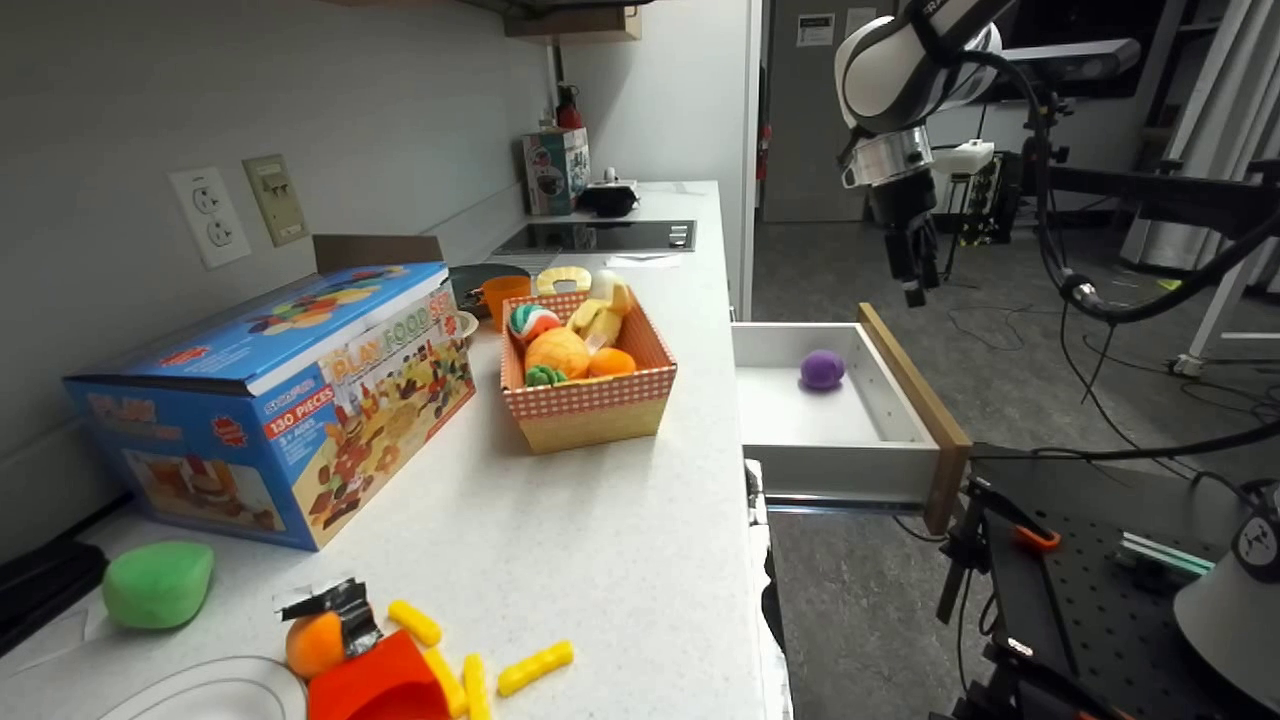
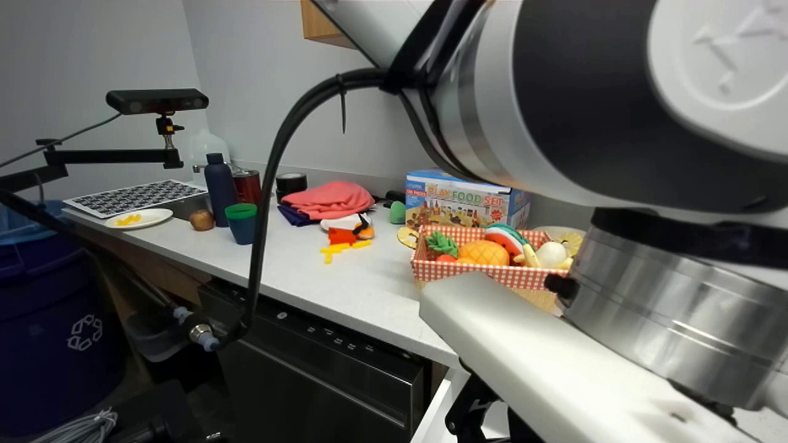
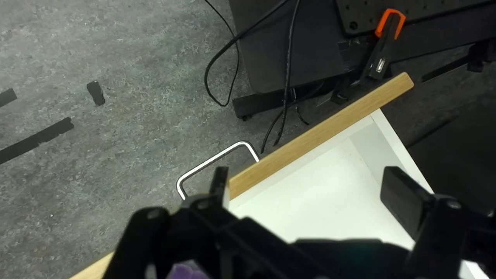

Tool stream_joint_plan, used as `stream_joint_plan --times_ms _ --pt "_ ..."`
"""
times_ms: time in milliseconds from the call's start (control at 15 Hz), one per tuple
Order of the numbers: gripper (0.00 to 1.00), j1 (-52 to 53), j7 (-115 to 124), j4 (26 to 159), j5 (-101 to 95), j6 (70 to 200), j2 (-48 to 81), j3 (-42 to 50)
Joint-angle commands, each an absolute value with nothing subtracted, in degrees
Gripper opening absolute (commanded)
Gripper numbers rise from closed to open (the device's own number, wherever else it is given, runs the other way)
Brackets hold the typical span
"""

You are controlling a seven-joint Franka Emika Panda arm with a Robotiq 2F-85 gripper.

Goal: Close the open drawer

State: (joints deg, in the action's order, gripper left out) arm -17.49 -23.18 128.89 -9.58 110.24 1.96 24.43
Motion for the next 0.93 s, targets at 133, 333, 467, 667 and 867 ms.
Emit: stream_joint_plan --times_ms 133,333,467,667,867 --pt "1.00 -21.3 -30.3 128.2 -10.4 111.7 7.5 23.8" --pt "1.00 -23.1 -35.1 127.8 -10.9 113.1 10.8 23.5" --pt "1.00 -23.9 -36.8 127.4 -11.7 114.6 13.3 23.1" --pt "1.00 -24.7 -37.1 126.7 -12.9 118.3 17.3 22.8" --pt "1.00 -25.3 -35.8 126.5 -15.0 123.2 20.7 22.6"
